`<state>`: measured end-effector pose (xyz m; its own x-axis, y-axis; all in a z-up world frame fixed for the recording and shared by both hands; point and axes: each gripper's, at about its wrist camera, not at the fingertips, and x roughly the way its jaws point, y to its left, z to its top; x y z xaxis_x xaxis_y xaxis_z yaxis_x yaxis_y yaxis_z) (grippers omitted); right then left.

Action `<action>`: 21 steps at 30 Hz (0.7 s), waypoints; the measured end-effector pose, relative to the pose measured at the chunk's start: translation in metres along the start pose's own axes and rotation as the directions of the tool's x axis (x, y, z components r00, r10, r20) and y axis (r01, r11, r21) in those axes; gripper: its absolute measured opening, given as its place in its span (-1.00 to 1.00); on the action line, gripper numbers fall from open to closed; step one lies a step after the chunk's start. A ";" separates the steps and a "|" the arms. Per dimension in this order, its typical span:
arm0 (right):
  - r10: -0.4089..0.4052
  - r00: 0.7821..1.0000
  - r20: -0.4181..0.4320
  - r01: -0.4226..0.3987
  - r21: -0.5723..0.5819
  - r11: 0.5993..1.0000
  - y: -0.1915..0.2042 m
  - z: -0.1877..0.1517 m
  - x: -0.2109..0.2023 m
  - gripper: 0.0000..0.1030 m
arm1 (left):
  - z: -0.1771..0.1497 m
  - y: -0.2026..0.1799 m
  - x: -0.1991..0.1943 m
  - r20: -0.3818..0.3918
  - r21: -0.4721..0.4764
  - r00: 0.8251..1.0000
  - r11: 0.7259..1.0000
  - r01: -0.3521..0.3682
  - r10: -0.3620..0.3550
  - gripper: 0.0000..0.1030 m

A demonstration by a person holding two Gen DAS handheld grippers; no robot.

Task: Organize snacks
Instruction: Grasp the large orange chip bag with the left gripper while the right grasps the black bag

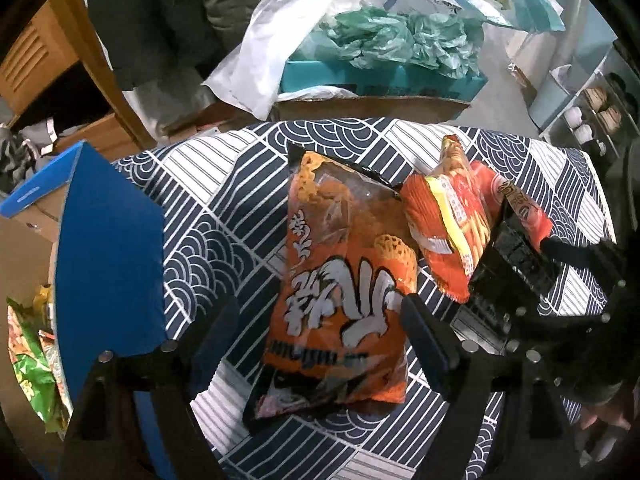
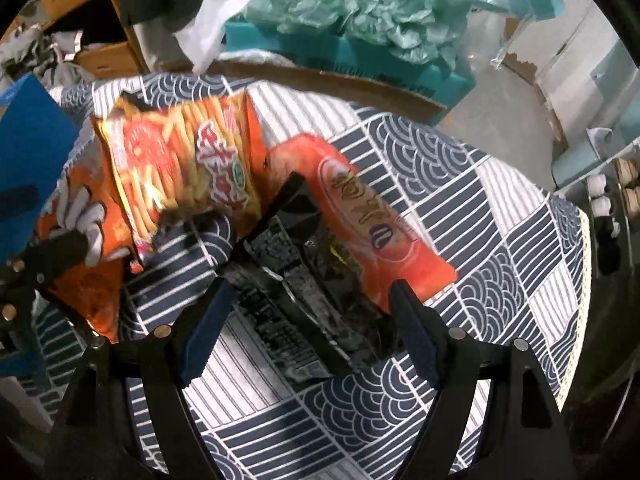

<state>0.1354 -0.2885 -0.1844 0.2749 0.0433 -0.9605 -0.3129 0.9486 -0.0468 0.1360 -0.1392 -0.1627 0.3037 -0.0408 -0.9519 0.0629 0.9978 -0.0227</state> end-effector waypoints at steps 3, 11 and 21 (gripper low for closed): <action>0.001 1.000 -0.028 -0.001 0.006 1.000 0.001 -0.005 0.009 0.57 | 0.003 -0.001 0.005 -0.006 -0.002 1.000 1.000 0.006 -0.006 0.64; 0.012 1.000 -0.022 -0.011 0.069 0.998 -0.001 -0.010 0.014 0.63 | 0.006 -0.009 0.021 -0.006 0.041 1.000 0.999 -0.002 0.003 0.76; -0.063 0.998 0.002 0.063 0.040 0.997 0.014 -0.007 0.023 0.66 | -0.003 -0.014 0.021 0.001 0.101 0.997 0.992 0.072 -0.073 0.13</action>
<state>0.1310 -0.2768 -0.2088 0.2962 -0.0157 -0.9550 -0.2581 0.9614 -0.0958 0.1388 -0.1539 -0.1830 0.2997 -0.1134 -0.9473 0.1805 0.9817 -0.0604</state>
